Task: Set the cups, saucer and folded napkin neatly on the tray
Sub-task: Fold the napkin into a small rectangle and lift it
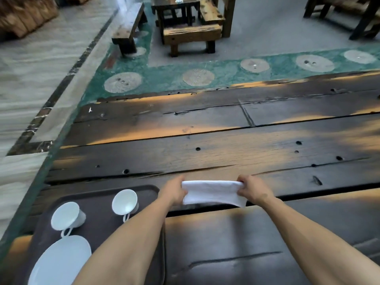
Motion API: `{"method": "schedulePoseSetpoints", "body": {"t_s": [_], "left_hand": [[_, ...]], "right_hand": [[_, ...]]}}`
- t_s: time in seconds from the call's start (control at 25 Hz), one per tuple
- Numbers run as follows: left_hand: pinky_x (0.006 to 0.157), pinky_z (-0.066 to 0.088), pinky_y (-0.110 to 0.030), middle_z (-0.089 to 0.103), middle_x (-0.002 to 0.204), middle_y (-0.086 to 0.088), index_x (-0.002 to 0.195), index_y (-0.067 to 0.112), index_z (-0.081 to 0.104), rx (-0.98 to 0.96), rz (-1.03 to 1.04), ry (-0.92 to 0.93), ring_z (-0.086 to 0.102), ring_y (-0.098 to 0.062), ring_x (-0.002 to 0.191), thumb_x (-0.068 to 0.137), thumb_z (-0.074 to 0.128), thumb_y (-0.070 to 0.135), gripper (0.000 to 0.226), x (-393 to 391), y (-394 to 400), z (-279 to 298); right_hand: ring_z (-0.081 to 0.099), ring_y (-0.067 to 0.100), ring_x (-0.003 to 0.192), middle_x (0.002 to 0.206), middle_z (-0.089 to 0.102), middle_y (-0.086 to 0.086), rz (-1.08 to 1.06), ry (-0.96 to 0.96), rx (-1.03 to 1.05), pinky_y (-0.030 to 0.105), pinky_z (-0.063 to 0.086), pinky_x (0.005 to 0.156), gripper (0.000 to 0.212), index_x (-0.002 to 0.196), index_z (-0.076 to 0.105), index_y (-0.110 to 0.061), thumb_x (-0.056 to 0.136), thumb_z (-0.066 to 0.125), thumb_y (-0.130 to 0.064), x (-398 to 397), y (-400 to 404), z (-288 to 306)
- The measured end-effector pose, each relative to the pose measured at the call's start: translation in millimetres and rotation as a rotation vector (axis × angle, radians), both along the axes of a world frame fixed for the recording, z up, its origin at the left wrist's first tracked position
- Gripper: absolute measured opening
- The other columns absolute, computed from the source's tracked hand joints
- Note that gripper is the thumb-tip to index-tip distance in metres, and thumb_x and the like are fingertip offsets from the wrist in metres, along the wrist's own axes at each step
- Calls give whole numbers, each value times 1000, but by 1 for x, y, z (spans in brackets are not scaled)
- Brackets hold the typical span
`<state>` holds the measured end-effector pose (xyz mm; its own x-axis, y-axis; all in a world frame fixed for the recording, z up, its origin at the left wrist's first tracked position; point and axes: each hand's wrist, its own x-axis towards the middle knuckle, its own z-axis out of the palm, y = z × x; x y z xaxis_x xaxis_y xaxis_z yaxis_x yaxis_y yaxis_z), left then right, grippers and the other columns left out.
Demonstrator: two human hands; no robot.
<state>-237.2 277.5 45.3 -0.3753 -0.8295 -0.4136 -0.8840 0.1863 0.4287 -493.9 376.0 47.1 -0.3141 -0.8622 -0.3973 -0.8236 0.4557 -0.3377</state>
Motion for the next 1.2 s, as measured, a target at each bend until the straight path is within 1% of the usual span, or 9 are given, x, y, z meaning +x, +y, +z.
{"method": "schedulePoseSetpoints", "body": {"t_s": [0.08, 0.16, 0.28, 0.4, 0.6, 0.72, 0.92, 1.08, 1.2], "left_hand": [[87, 45, -36, 62, 120, -14, 118, 9, 53, 19, 42, 33, 57, -33, 109, 92, 59, 18, 28, 26, 13, 5], [76, 42, -35, 63, 103, -12, 99, 11, 50, 38, 91, 70, 58, -33, 98, 90, 59, 17, 14, 52, 28, 8], [72, 39, -34, 61, 95, -6, 100, 12, 54, 36, 167, 115, 56, -28, 91, 88, 59, 15, 13, 94, 53, 7], [74, 40, -33, 52, 82, 4, 92, 16, 49, 68, 242, 174, 49, -22, 85, 88, 58, 11, 11, 130, 73, 4], [71, 39, -31, 58, 94, -2, 96, 16, 50, 115, 312, 188, 53, -23, 87, 88, 56, 12, 10, 199, 94, -5], [71, 40, -31, 57, 91, 0, 95, 16, 49, 131, 346, 181, 51, -20, 83, 89, 55, 13, 9, 239, 100, -12], [71, 43, -30, 58, 93, -1, 106, 16, 49, 164, 396, 194, 55, -20, 86, 91, 57, 16, 17, 293, 101, -24], [69, 44, -28, 56, 87, 1, 112, 21, 50, 191, 459, 222, 55, -17, 80, 90, 58, 13, 25, 317, 100, -38], [70, 45, -32, 56, 83, -1, 114, 24, 49, 183, 472, 212, 55, -19, 78, 88, 58, 12, 30, 324, 100, -48]], "right_hand": [[61, 24, 77, 82, 62, 1, 17, -43, 10, 31, 49, 62, 17, 89, 57, -23, 78, 58, -11, 20, 8, 5], [63, 25, 83, 85, 64, 2, 39, -79, 8, 32, 50, 67, 18, 94, 61, -20, 78, 60, -11, 40, 14, 6], [59, 23, 83, 86, 63, 1, 59, -98, -8, 29, 42, 65, 21, 98, 64, -20, 79, 63, -13, 73, 21, 3], [63, 26, 89, 92, 67, 4, 80, -78, 20, 33, 49, 69, 22, 100, 64, -18, 79, 63, -15, 108, 28, -1], [62, 28, 99, 106, 68, 7, 95, -84, 27, 33, 46, 75, 23, 105, 58, -17, 83, 62, -15, 178, 40, -8], [58, 21, 92, 106, 66, 2, 60, -142, 24, 31, 44, 74, 33, 114, 55, -22, 82, 58, -12, 219, 46, -13], [56, 18, 92, 106, 63, -3, -25, -261, -23, 30, 43, 72, 40, 109, 55, -26, 76, 51, -2, 275, 52, -23], [52, 22, 115, 129, 53, 0, 4, -247, -14, 29, 43, 89, 57, 126, 53, -25, 76, 52, 1, 304, 53, -36], [54, 27, 117, 135, 46, 3, -13, -205, 28, 33, 44, 98, 63, 136, 49, -25, 79, 49, 2, 317, 54, -45]]}}
